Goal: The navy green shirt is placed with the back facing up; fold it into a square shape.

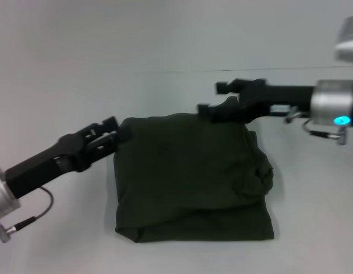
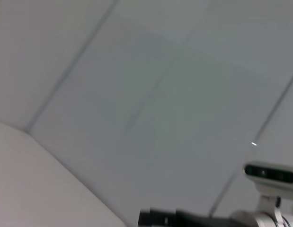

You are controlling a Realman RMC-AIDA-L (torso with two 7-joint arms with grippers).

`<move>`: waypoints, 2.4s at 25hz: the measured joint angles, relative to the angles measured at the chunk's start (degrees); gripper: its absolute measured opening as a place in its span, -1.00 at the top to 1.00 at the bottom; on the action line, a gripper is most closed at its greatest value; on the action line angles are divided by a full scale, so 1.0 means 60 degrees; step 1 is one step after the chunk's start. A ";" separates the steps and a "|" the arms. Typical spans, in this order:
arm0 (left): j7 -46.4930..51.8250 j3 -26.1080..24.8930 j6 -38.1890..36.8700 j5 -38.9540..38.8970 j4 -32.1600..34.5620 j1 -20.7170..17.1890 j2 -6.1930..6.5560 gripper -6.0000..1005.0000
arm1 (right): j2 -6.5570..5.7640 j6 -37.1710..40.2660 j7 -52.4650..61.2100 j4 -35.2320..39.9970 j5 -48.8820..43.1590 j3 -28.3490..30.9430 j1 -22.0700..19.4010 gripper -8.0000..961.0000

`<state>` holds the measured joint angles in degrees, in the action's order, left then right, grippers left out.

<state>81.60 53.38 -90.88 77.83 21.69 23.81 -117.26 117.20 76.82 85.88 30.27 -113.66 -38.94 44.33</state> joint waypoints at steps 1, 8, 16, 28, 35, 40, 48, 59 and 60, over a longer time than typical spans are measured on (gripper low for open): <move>-0.0090 -0.0174 0.0010 0.0000 0.0001 -0.0083 0.0025 -0.58 | 0.0152 -0.0454 0.0014 -0.0014 0.0000 -0.0358 0.0080 -0.96; -0.0132 -0.0617 -0.0013 0.0016 0.0001 -0.0335 0.0066 -0.58 | 0.0455 -0.3416 -0.0315 -0.1008 0.0059 -0.1673 0.0202 -0.96; -0.0142 -0.0621 0.0065 0.0053 -0.0028 -0.0300 0.0014 -0.58 | 0.0444 -0.5188 -0.0838 -0.1334 0.0248 -0.1571 -0.0284 -0.96; -0.0035 -0.0622 0.0014 0.0075 0.0052 -0.0101 0.0354 -0.58 | -0.0496 0.0182 0.1704 0.0928 0.1197 -0.1608 -0.1013 -0.96; 0.0090 -0.0765 -0.0047 0.0092 0.0261 -0.0127 0.0552 -0.58 | -0.0784 0.1706 0.4660 0.2433 -0.1234 -0.2335 -0.0042 -0.96; 0.0128 -0.0880 -0.0115 0.0096 0.0281 -0.0123 0.0607 -0.58 | -0.0598 0.1927 0.5285 0.2583 -0.2757 -0.3000 0.0555 -0.96; 0.0275 -0.1117 -0.0111 0.0096 0.0281 -0.0102 0.0643 -0.58 | -0.0210 0.2115 0.5660 0.2519 -0.4524 -0.3480 0.0960 -0.96; 0.0364 -0.1271 -0.0059 0.0096 0.0282 -0.0035 0.0681 -0.58 | -0.0363 0.3964 0.5846 0.2590 -0.5924 -0.3452 0.0962 -0.96; 0.0384 -0.1275 -0.0059 0.0096 0.0281 -0.0032 0.0683 -0.58 | -0.0421 0.4410 0.5816 0.2632 -0.5988 -0.3388 0.0967 -0.96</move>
<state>83.90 45.73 -91.23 78.40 23.38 23.62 -113.15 114.68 103.28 120.78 46.06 -149.58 -59.27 50.13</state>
